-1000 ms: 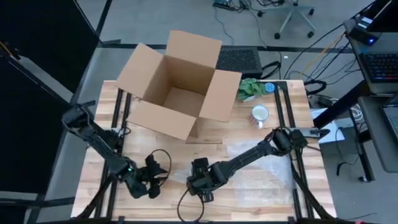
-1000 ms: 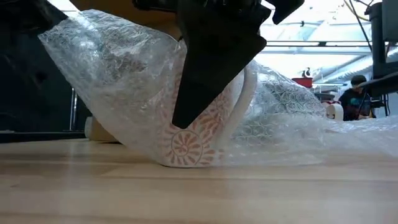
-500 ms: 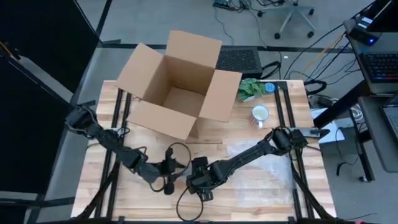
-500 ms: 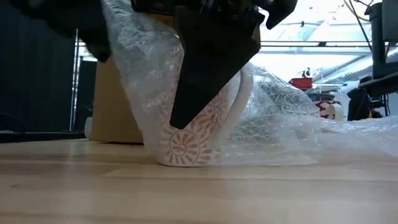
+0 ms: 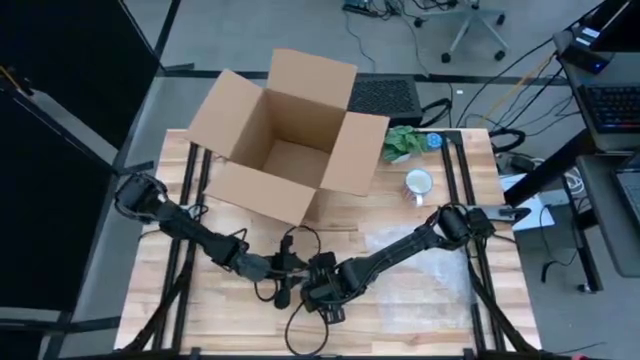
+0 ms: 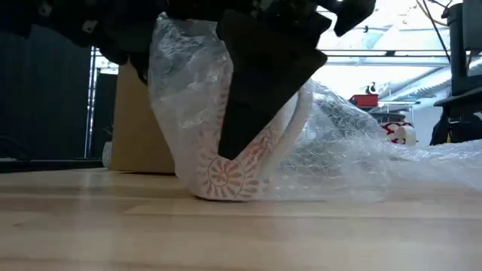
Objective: Wrap mug
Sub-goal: Wrap the yellow mug with bubble wrap
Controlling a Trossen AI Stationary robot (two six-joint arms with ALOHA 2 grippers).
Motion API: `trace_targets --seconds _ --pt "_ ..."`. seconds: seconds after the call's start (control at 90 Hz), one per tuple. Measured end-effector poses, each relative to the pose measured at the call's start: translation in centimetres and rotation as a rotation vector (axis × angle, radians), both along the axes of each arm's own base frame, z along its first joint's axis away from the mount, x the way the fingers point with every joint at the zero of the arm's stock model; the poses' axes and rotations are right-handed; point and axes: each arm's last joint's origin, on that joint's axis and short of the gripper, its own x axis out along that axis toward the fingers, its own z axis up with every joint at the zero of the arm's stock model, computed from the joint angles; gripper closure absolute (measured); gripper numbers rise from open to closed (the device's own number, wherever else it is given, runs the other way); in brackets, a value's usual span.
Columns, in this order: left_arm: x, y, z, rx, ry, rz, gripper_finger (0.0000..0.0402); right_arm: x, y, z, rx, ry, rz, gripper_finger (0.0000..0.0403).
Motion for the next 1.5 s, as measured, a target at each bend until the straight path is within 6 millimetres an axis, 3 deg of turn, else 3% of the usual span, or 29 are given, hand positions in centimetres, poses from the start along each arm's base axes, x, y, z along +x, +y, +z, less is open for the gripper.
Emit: trace_targets --seconds 0.256,0.422,0.578,0.678,0.744,0.978,1.122,1.333,1.5 --pt "0.1 0.3 -0.4 0.011 0.026 0.007 0.0297 -0.4 -0.3 1.4 -0.012 -0.012 0.002 0.0188" --pt "0.1 0.3 -0.3 0.008 0.028 0.001 0.0297 -2.2 -1.3 7.3 0.005 -0.097 0.0 0.0188" --pt "0.1 0.3 -0.4 0.007 0.028 0.0 0.0297 -3.0 -1.7 8.2 -0.001 -0.082 -0.011 0.0188" --pt "0.1 0.3 -0.4 0.007 0.027 -0.001 0.0297 -3.7 -2.0 11.1 0.027 -0.183 -0.024 0.0188" --pt "0.1 0.3 -0.4 0.006 0.028 0.0 0.0297 -3.4 -1.9 11.9 0.056 -0.251 -0.026 0.0188" --pt "0.0 0.3 -0.4 0.005 0.027 0.0 0.0297 -2.1 -0.8 11.7 0.103 -0.363 0.008 0.0188" --pt "0.0 0.3 -0.4 0.004 0.028 0.0 0.0297 -1.5 -0.1 8.4 0.075 -0.259 0.011 0.0188" --pt "0.0 0.3 -0.4 0.003 0.029 -0.005 0.0297 -1.2 0.4 5.6 0.061 -0.142 -0.007 0.0188" --pt "-0.1 0.3 0.0 -0.006 0.027 -0.023 0.0297 -1.6 0.2 4.4 0.023 -0.057 -0.029 0.0188"
